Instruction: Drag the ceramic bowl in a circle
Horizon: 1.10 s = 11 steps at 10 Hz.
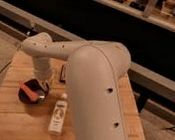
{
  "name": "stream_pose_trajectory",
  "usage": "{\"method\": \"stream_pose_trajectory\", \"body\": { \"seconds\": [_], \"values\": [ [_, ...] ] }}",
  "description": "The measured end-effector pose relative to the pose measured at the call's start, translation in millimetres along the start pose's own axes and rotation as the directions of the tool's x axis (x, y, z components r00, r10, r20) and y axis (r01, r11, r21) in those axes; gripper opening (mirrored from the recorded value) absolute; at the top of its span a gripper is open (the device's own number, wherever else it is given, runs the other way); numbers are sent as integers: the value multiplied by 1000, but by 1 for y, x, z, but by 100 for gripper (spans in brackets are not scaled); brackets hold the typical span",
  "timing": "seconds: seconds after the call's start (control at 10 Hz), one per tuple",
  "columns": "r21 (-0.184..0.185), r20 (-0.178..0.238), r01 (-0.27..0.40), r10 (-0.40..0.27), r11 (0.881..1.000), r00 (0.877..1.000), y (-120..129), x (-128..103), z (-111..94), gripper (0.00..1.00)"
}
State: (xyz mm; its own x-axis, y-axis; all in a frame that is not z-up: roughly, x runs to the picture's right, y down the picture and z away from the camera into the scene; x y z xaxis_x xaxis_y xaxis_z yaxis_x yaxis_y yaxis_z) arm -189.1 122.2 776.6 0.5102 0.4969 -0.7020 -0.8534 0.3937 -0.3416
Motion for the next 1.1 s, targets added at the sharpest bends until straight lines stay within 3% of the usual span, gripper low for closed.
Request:
{"method": "stream_pose_trajectory", "body": {
  "seconds": [0.2, 0.8, 0.9, 1.1],
  "values": [
    [-2, -12, 11, -11, 1000, 1000, 2, 3, 5, 12],
    [-30, -23, -6, 5, 1000, 1000, 1, 4, 4, 73],
    [-39, -22, -12, 12, 999, 1000, 0, 4, 3, 79],
    [-44, -29, -31, 30, 999, 999, 1, 4, 2, 80]
  ]
}}
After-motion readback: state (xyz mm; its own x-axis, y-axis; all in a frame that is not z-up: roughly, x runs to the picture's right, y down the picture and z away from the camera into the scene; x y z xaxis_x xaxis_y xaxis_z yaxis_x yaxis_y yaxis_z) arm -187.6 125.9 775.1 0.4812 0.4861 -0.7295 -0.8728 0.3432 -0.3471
